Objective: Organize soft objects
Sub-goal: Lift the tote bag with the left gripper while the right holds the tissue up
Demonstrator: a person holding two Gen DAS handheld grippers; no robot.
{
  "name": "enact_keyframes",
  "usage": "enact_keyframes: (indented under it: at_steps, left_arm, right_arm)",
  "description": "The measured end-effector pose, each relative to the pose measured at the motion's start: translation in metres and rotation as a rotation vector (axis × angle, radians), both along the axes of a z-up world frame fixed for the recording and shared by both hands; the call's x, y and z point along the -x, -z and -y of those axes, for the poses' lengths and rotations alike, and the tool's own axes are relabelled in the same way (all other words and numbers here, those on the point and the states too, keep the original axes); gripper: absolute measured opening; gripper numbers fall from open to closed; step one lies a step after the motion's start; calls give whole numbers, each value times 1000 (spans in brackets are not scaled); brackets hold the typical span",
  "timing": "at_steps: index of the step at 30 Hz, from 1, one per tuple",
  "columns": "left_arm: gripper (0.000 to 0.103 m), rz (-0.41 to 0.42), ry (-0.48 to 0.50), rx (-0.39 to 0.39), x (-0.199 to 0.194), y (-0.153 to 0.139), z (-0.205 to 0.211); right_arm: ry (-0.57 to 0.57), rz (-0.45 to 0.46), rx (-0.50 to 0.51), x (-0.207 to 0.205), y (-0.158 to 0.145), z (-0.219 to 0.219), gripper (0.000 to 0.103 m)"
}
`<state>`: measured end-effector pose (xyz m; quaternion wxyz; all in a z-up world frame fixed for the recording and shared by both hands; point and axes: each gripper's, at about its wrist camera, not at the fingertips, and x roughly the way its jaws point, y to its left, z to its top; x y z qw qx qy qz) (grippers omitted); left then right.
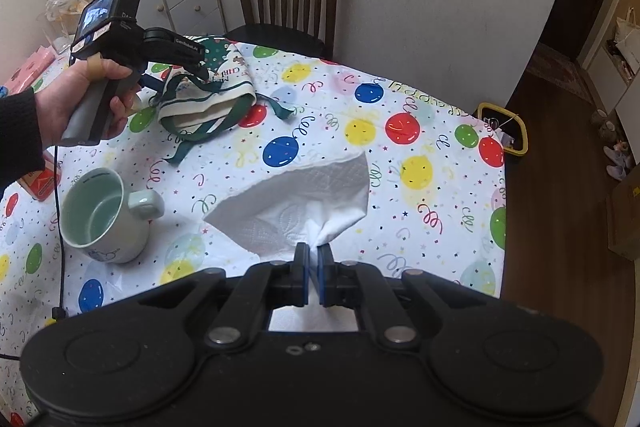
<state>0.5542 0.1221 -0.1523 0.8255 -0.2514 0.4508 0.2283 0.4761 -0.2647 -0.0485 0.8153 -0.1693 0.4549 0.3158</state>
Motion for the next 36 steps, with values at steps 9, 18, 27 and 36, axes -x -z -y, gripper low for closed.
enact_keyframes:
  at_steps: [9,18,27,36]
  left_arm:
    - [21,-33,17,-126,-3,-2,17]
    - [7,51,62,-207,6,-20,28]
    - [5,140,108,-194,22,-52,40]
    - [5,226,125,-182,43,-91,44]
  right_arm:
    - [1,-9,17,-3,5,-6,4]
    - [19,1,18,2,2,-2,4]
    - [41,37,11,15,-9,6,4]
    - [80,85,-34,30,-37,30,4]
